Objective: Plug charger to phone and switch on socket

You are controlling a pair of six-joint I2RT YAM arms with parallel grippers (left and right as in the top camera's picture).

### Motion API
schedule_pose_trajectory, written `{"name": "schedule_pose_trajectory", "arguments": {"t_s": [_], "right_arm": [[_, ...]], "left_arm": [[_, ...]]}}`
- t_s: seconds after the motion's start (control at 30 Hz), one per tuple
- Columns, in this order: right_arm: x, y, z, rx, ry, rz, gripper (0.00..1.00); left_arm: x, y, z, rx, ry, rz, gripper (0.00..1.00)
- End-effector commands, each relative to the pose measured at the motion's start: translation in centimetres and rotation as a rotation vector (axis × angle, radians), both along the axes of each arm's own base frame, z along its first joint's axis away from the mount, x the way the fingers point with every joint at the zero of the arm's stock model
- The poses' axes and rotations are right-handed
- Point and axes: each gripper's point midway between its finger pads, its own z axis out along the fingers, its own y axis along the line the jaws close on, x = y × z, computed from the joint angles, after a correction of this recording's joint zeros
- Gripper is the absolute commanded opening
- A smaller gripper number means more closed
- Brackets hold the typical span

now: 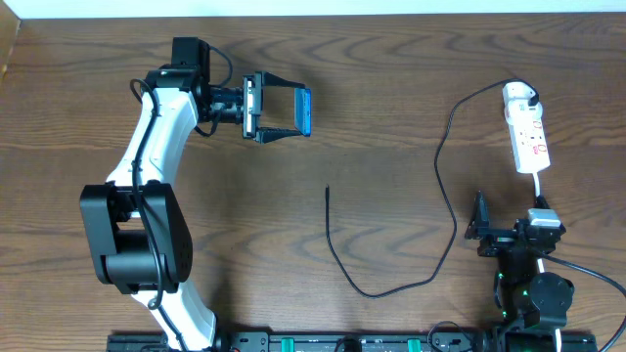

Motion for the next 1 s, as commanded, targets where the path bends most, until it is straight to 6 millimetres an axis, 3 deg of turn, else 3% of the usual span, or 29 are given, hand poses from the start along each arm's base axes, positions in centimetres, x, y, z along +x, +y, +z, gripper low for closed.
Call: {"name": "schedule_pose_trajectory", "arguments": {"t_s": [0.0, 0.97], "right_arm": [[-0.03, -0.05, -0.04, -0.015, 0.001, -0.003, 0.99], [-0.03, -0.05, -0.04, -0.015, 0.001, -0.003, 0.99]], "left_arm": [[-0.44, 0.09, 2.43, -0.036, -0.066, -0.008, 0.07], [-0.44, 0.10, 2.42, -0.035, -0.074, -0.010, 0.07]]}}
